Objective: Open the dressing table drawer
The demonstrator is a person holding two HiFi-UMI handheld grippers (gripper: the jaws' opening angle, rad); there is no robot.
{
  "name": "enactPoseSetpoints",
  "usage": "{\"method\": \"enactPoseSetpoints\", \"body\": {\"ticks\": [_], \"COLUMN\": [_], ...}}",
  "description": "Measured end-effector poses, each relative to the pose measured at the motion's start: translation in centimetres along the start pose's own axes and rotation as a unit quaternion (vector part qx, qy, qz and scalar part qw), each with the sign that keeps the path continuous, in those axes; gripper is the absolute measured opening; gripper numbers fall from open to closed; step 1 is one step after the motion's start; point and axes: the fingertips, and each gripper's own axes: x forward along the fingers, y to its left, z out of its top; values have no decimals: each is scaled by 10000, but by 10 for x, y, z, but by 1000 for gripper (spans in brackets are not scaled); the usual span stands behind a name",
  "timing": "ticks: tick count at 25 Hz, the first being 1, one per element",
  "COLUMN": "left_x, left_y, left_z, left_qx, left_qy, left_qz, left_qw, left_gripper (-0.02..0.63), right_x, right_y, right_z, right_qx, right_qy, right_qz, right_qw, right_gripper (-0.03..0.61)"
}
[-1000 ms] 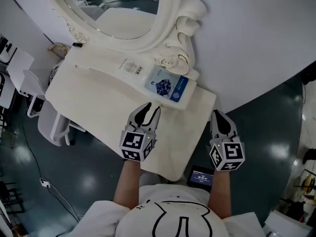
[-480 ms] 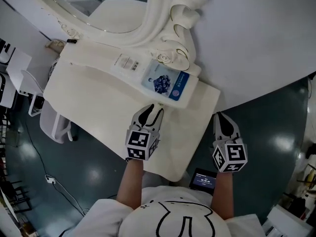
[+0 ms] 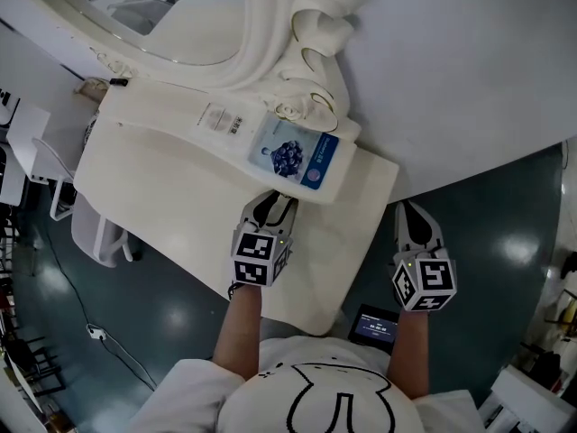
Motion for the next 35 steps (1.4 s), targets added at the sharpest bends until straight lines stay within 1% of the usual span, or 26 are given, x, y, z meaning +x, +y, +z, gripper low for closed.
{"method": "enactPoseSetpoints", "body": {"ticks": [2,3,6,9,14,17,21,30,35], "left_x": [5,6,8,7,7,6,3,-10,-16], "left_y": [1,2,2,1,1,1,0,0,0], "left_z": [-1,-2,-3,-2,-1,-5,-10,-18,-24], "left_qx": [57,89,137,188,138,137,33,43,39], "left_qy": [157,229,368,374,374,446,507,573,622], "left_qz": [42,72,42,2,-56,-63,-112,-130,-162], "left_qw": [9999,9997,9992,9991,9992,9989,9986,9983,9979], "left_gripper": [140,116,115,115,115,115,117,117,117], "right_x": [1,1,2,0,-1,-4,-9,-19,-22], "right_y": [-1,-2,-5,-4,4,7,10,21,30], "right_z": [2,3,8,11,15,16,15,17,13], "right_qx": [-1,2,1,-6,-34,-44,-52,-79,-116], "right_qy": [-5,-17,-71,-80,-109,-133,-140,-202,-173], "right_qz": [-15,-26,-64,-84,-46,-44,-65,-55,22], "right_qw": [10000,10000,10000,9999,9999,9999,9999,9997,9998], "right_gripper": [14,14,14,14,14,14,14,14,14]}}
